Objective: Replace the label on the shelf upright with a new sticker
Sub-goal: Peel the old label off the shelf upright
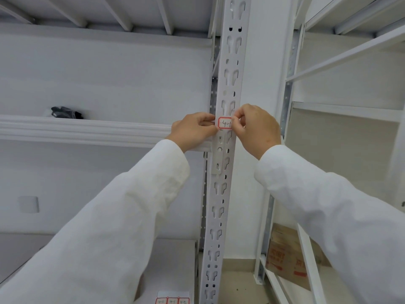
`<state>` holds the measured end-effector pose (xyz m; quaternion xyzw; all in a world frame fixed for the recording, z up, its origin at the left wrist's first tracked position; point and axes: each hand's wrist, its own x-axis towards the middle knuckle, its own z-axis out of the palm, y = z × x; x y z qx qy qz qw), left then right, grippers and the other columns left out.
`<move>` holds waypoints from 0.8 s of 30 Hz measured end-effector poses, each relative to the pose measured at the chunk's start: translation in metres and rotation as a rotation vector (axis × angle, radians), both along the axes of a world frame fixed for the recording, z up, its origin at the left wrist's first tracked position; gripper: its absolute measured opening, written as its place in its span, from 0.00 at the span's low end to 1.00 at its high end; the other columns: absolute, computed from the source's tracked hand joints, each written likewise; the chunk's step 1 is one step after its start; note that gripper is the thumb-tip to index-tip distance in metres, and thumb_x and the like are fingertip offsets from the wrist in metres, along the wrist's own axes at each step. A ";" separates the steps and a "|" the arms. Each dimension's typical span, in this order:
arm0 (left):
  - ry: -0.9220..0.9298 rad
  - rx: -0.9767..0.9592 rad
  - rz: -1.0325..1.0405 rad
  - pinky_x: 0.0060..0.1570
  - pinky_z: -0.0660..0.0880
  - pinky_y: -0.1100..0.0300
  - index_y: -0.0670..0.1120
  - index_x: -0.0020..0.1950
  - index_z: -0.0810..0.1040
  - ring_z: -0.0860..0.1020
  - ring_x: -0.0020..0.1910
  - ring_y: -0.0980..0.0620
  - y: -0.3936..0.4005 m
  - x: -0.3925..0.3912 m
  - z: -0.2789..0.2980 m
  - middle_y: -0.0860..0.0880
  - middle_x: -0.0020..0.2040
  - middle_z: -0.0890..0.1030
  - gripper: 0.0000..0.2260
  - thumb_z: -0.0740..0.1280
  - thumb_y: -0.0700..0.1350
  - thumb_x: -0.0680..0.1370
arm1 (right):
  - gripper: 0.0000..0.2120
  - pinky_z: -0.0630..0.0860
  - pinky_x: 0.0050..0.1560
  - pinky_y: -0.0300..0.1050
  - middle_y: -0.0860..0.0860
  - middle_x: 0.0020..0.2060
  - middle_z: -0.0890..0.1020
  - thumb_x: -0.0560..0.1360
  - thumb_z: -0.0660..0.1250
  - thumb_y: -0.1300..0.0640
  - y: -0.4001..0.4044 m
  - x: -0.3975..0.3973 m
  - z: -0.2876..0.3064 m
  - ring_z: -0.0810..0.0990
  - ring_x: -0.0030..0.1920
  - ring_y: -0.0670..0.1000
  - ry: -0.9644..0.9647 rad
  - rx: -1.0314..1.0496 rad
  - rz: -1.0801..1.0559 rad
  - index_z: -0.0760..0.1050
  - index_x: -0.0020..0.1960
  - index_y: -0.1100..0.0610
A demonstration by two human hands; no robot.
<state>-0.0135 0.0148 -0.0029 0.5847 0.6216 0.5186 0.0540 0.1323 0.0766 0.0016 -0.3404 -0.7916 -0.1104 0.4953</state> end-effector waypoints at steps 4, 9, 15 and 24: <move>0.018 0.002 0.024 0.72 0.61 0.53 0.54 0.63 0.76 0.74 0.65 0.55 -0.002 0.001 0.000 0.56 0.57 0.82 0.16 0.67 0.51 0.75 | 0.04 0.65 0.34 0.39 0.44 0.34 0.72 0.76 0.62 0.54 0.004 0.006 -0.007 0.70 0.37 0.47 0.176 -0.059 0.165 0.73 0.43 0.51; 0.032 0.002 0.032 0.72 0.61 0.54 0.54 0.62 0.77 0.75 0.64 0.56 -0.005 0.004 0.000 0.56 0.58 0.82 0.16 0.67 0.50 0.75 | 0.03 0.63 0.34 0.41 0.44 0.33 0.71 0.75 0.64 0.53 0.004 0.007 -0.009 0.72 0.39 0.48 0.123 -0.039 0.103 0.76 0.44 0.51; 0.040 0.007 0.036 0.72 0.61 0.55 0.54 0.62 0.77 0.75 0.63 0.57 -0.008 0.007 0.000 0.55 0.57 0.83 0.15 0.66 0.50 0.75 | 0.05 0.67 0.37 0.42 0.46 0.36 0.76 0.74 0.62 0.55 -0.004 0.001 -0.005 0.74 0.39 0.50 0.160 -0.110 0.073 0.76 0.43 0.53; 0.058 0.008 0.038 0.70 0.60 0.59 0.54 0.63 0.76 0.75 0.63 0.57 -0.009 0.007 -0.001 0.56 0.58 0.82 0.15 0.65 0.50 0.76 | 0.03 0.70 0.37 0.43 0.45 0.30 0.73 0.73 0.64 0.54 0.002 0.003 -0.008 0.71 0.35 0.48 0.229 -0.161 0.189 0.76 0.42 0.52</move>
